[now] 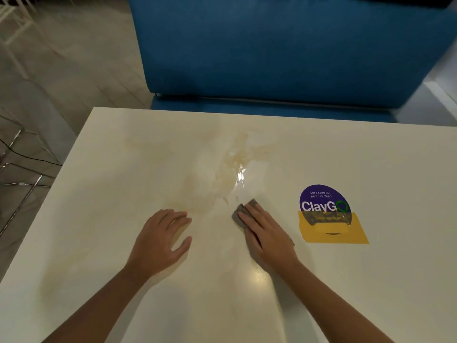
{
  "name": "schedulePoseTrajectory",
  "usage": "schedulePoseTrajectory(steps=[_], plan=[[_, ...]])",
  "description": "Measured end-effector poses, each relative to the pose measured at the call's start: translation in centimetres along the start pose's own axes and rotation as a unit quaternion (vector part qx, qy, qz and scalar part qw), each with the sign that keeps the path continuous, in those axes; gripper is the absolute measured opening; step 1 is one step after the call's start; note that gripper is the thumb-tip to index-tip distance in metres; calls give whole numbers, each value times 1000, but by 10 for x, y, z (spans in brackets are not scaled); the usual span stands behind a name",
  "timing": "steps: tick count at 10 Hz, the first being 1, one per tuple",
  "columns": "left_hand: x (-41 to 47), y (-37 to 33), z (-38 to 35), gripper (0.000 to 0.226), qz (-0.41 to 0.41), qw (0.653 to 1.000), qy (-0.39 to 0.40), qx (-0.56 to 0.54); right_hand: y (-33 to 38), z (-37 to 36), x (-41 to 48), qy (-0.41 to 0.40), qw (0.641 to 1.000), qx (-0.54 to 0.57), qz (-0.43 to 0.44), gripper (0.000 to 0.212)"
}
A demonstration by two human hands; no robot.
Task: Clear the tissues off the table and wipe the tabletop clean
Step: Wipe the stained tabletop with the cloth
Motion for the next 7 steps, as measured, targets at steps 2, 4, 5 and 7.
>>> schedulePoseTrajectory(steps=[2, 4, 5, 7], plan=[[59, 5, 0, 54, 43, 998, -14, 32, -71, 14, 10, 3, 978, -101, -183, 54], [78, 18, -19, 73, 119, 992, 19, 45, -64, -13, 52, -96, 959, -158, -215, 58], [75, 19, -25, 72, 114, 991, 18, 73, -28, -23, 46, -82, 902, 423, 12, 81], [75, 20, -25, 69, 114, 991, 5, 70, -44, 7, 33, 15, 999, -29, 29, 43]])
Point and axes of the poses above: each hand's wrist, its own x-axis towards the middle knuckle, its own z-axis out of the back of the hand, y = z × x, the point moved 3 cm from there along x, towards the middle knuckle, and after that the axes turned 11 degrees about -x, right-handed, at the moved point
